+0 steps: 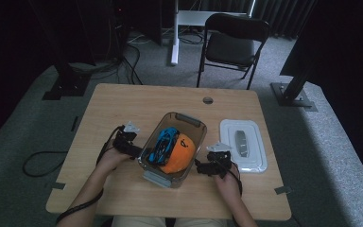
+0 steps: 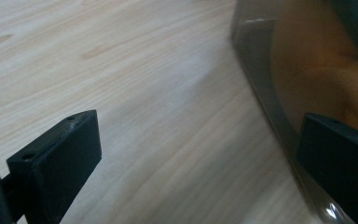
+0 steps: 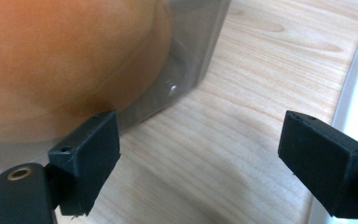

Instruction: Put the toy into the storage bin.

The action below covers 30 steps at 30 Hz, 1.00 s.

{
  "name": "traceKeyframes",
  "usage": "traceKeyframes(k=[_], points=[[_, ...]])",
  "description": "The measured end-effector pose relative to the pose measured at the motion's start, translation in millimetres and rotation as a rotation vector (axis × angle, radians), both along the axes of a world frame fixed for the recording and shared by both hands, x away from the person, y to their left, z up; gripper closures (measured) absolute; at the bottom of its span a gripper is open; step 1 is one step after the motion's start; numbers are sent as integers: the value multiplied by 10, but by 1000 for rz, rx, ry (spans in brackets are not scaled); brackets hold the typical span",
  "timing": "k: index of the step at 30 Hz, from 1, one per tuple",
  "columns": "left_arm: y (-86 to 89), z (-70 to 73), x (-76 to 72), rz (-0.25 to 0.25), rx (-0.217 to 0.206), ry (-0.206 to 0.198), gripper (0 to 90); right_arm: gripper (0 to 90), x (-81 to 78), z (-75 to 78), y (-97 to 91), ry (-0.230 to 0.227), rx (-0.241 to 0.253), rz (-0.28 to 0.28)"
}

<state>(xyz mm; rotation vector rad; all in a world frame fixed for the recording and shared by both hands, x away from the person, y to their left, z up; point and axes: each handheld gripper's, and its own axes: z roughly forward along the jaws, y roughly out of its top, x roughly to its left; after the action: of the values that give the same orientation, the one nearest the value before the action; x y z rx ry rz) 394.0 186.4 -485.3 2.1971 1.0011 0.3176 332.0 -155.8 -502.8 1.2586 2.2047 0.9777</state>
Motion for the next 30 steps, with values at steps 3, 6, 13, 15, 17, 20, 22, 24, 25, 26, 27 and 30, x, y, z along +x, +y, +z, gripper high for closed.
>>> traceKeyframes(k=[3, 6, 13, 15, 17, 20, 22, 24, 25, 26, 27, 30], points=[[-28, -7, -38, -12, -6, -2, 12, 123, 32, -3, -14, -4, -1, -2], [-67, 0, -87, -21, 5, -20, 12, 123, 50, 2, -40, -5, -4, -6], [-107, -23, -196, -29, 24, -30, 11, 122, 17, 123, -157, -59, -3, -38], [-99, -36, -229, -36, 29, -35, 11, 107, -8, 174, -203, -58, -15, -50], [-85, -51, -259, -41, 22, -33, 11, 107, -36, 215, -285, -58, 8, -29], [-80, -65, -293, -40, 23, -35, 11, 107, -53, 256, -427, -67, 33, -67], [-89, -63, -314, -36, 32, -44, 12, 107, -54, 271, -531, -73, 29, -97], [-105, -61, -335, -36, 38, -49, 12, 108, -47, 282, -642, -79, 18, -134], [-115, -61, -346, -38, 39, -53, 12, 111, -47, 289, -699, -82, 18, -159], [-125, -63, -357, -41, 41, -54, 12, 111, -43, 296, -759, -79, 21, -179], [-137, -67, -368, -44, 39, -50, 11, 118, -37, 299, -816, -76, 22, -197], [-185, -74, -410, -59, 47, -52, 11, 132, -20, 292, -962, -61, 18, -243]])
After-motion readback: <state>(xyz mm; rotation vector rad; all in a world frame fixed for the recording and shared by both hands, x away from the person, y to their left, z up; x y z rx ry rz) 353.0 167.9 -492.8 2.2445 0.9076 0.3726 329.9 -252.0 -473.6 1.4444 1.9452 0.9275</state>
